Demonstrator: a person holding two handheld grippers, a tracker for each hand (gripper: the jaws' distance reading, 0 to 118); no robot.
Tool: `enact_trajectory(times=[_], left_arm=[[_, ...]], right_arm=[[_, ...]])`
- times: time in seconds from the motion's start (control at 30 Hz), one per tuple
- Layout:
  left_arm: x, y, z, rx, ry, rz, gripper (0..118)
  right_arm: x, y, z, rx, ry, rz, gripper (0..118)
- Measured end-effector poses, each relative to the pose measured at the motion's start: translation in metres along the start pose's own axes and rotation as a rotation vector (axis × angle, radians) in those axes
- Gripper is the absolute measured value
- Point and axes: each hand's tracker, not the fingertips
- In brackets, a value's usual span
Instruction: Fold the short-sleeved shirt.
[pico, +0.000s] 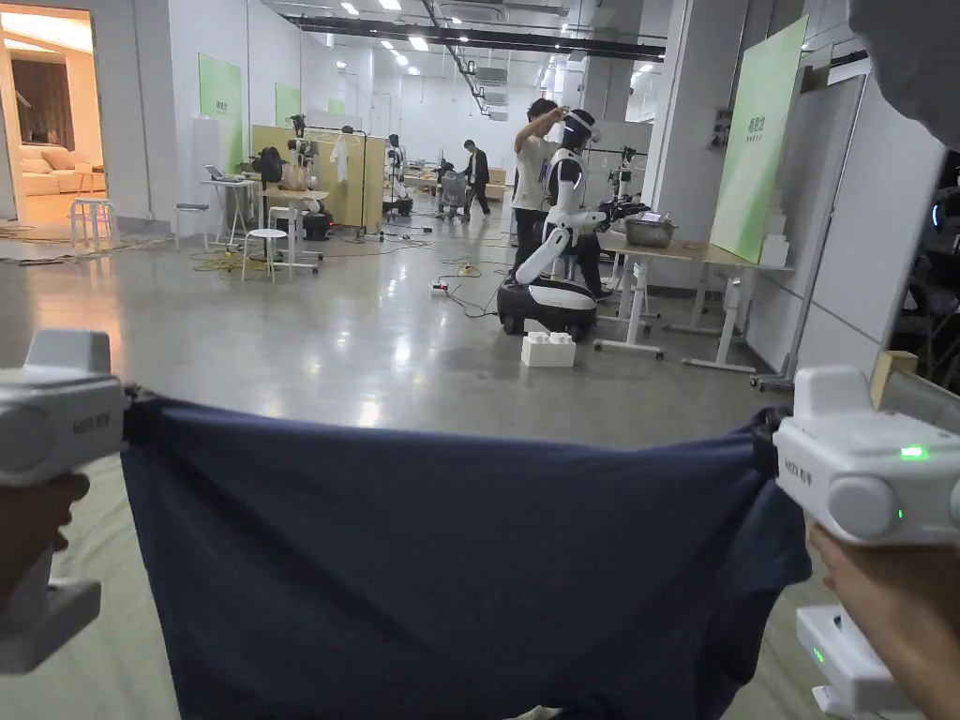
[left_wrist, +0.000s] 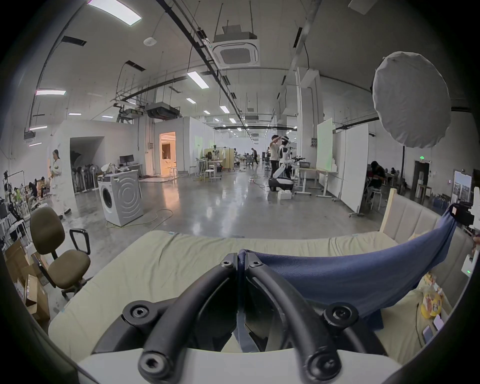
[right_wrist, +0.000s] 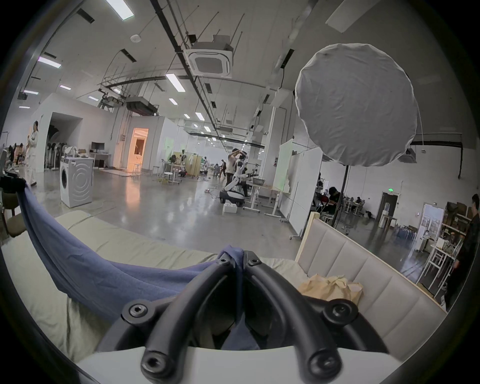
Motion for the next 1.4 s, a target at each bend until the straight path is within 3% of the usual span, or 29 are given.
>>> enact_trajectory(times=[0.37, 0.53, 0.6, 0.83, 0.93, 1.07, 1.4], left_arm=[[-0.014, -0.094, 0.07, -0.021, -0.036, 0.018, 4], [-0.019, -0.142, 0.106, -0.07, -0.047, 0.023, 4], [-0.02, -0.167, 0.123, -0.109, -0.051, 0.024, 4], [-0.023, -0.258, 0.174, -0.324, -0.058, 0.018, 4], [-0.03, -0.294, 0.176, -0.432, -0.07, -0.009, 4], [-0.034, -0.326, 0.177, -0.539, -0.061, -0.018, 4], [-0.024, -0.346, 0.184, -0.604, -0.055, -0.049, 8]], right_arm=[[-0.008, -0.081, 0.095, -0.068, 0.04, 0.027, 5], [-0.017, -0.128, 0.137, -0.215, 0.095, 0.013, 5], [-0.025, -0.15, 0.155, -0.244, 0.107, 0.074, 5], [-0.042, -0.248, 0.206, -0.548, 0.195, 0.083, 5], [-0.053, -0.281, 0.217, -0.617, 0.227, 0.119, 5], [-0.061, -0.313, 0.226, -0.685, 0.221, 0.108, 5], [-0.079, -0.339, 0.231, -0.764, 0.218, 0.137, 8]])
